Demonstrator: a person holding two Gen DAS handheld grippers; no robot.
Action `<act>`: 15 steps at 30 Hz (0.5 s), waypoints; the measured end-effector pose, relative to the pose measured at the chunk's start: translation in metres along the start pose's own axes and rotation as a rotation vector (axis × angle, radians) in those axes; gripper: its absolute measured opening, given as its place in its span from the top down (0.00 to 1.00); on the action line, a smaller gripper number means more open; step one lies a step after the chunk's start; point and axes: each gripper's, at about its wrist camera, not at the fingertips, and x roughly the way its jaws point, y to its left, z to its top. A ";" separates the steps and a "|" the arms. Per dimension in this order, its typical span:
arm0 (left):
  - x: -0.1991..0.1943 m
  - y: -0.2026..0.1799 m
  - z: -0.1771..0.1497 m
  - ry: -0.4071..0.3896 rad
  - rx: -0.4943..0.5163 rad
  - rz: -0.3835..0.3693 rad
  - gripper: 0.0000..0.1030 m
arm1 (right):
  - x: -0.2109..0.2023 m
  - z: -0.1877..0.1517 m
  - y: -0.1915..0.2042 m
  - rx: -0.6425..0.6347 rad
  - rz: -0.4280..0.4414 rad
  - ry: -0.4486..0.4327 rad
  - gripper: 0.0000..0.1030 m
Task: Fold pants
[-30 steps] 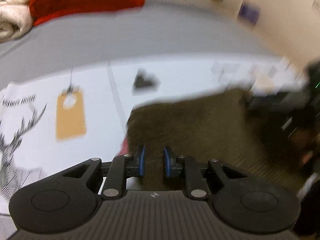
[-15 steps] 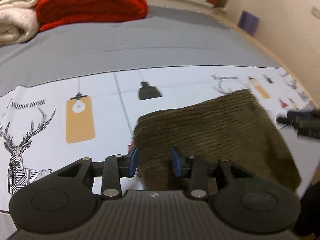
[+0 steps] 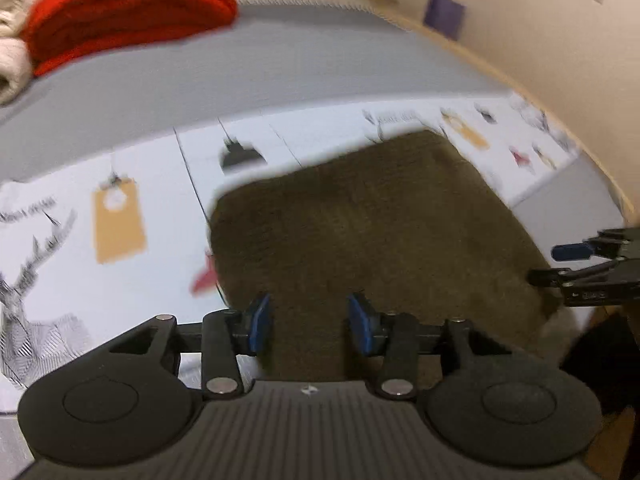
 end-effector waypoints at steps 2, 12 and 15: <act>0.017 -0.006 -0.011 0.082 0.075 0.080 0.46 | 0.009 -0.008 -0.004 0.010 0.000 0.038 0.39; -0.097 -0.054 -0.001 -0.235 0.010 0.204 0.06 | -0.090 0.004 -0.007 0.063 0.082 -0.288 0.22; -0.126 -0.083 -0.016 -0.328 -0.029 0.293 0.02 | -0.120 -0.005 -0.003 0.021 0.095 -0.371 0.10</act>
